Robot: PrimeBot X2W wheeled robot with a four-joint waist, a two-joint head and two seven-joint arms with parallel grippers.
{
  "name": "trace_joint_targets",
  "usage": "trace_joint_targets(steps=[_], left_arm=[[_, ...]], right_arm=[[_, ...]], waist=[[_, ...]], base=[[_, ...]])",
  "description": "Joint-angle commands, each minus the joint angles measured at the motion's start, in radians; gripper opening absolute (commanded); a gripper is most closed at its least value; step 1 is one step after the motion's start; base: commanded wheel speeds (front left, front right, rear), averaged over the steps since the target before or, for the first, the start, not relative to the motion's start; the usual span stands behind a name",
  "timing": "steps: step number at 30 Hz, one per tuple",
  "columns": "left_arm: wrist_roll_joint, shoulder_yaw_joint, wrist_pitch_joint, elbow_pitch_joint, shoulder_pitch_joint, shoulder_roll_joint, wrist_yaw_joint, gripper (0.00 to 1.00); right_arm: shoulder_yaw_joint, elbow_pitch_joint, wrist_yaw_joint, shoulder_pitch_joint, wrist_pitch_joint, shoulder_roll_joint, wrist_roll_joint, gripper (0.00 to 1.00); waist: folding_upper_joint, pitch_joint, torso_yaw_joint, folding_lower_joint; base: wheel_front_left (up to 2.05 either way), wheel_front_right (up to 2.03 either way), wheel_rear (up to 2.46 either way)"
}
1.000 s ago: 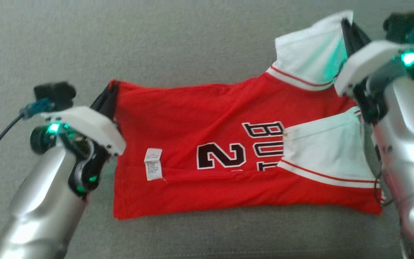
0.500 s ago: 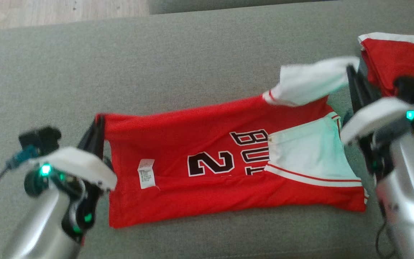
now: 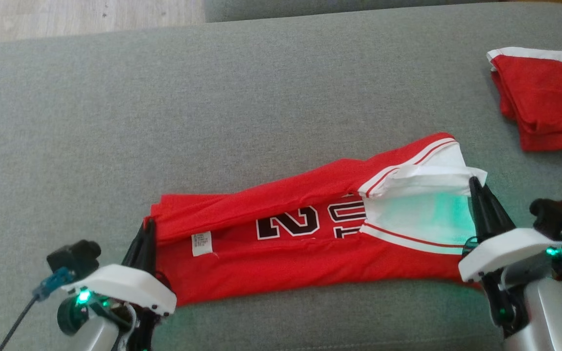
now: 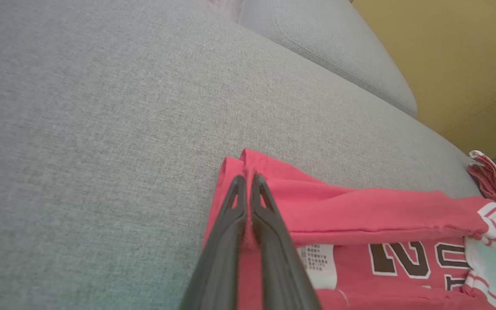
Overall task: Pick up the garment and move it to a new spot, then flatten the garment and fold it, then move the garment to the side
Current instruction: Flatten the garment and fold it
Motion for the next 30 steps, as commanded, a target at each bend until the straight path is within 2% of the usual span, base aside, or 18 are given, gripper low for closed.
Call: trace_joint_targets(steps=[1, 6, 8, 9, 10, 11, 12, 22, 30], left_arm=[[-0.001, 0.034, -0.025, -0.007, -0.021, 0.006, -0.001, 0.00], [-0.006, 0.037, -0.054, 0.035, -0.004, -0.008, -0.005, 0.00], [-0.005, 0.038, -0.067, 0.050, 0.004, -0.012, -0.004, 0.00], [-0.003, 0.037, -0.073, 0.057, 0.008, -0.013, -0.004, 0.23], [-0.001, 0.035, -0.078, 0.062, 0.013, -0.015, -0.005, 0.45], [0.003, 0.033, -0.087, 0.064, 0.018, -0.017, -0.005, 0.90], [0.008, 0.031, -0.096, 0.064, 0.022, -0.019, -0.003, 1.00], [0.066, 0.034, -0.200, 0.026, 0.084, -0.018, 0.044, 1.00], [0.111, 0.035, -0.241, -0.011, 0.127, -0.008, 0.090, 1.00]], right_arm=[[0.011, -0.057, 0.007, 0.007, 0.001, 0.006, -0.016, 0.00], [0.005, -0.071, 0.007, 0.045, -0.012, 0.014, -0.038, 0.00], [0.004, -0.066, 0.007, 0.060, -0.021, 0.016, -0.043, 0.11], [0.004, -0.063, 0.007, 0.067, -0.025, 0.016, -0.044, 0.31], [0.002, -0.060, 0.007, 0.075, -0.029, 0.017, -0.045, 0.46], [-0.003, -0.058, 0.007, 0.083, -0.035, 0.017, -0.046, 0.95], [-0.004, -0.059, 0.007, 0.091, -0.043, 0.016, -0.046, 1.00], [-0.092, -0.070, 0.007, 0.180, -0.063, 0.008, -0.066, 1.00], [-0.121, -0.072, 0.007, 0.150, 0.003, 0.018, -0.092, 1.00]], waist=[[-0.0001, 0.000, -0.001, 0.0000], [-0.0001, -0.011, -0.007, 0.0000], [-0.0001, -0.020, -0.007, 0.0000], [-0.0001, -0.024, -0.007, 0.0000], [-0.0001, -0.029, -0.007, 0.0000], [-0.0001, -0.034, -0.007, 0.0000], [-0.0001, -0.039, -0.006, 0.0000], [-0.0001, -0.086, 0.010, 0.0000], [-0.0001, -0.115, 0.057, 0.0000]], base=[[0.00, 0.00, 0.00], [0.00, 0.00, 0.00], [0.00, 0.00, 0.00], [0.00, 0.00, 0.00], [0.00, 0.00, 0.00], [0.00, 0.00, 0.00], [0.00, 0.00, 0.00], [0.00, 0.00, 0.00], [0.00, 0.00, 0.00]])
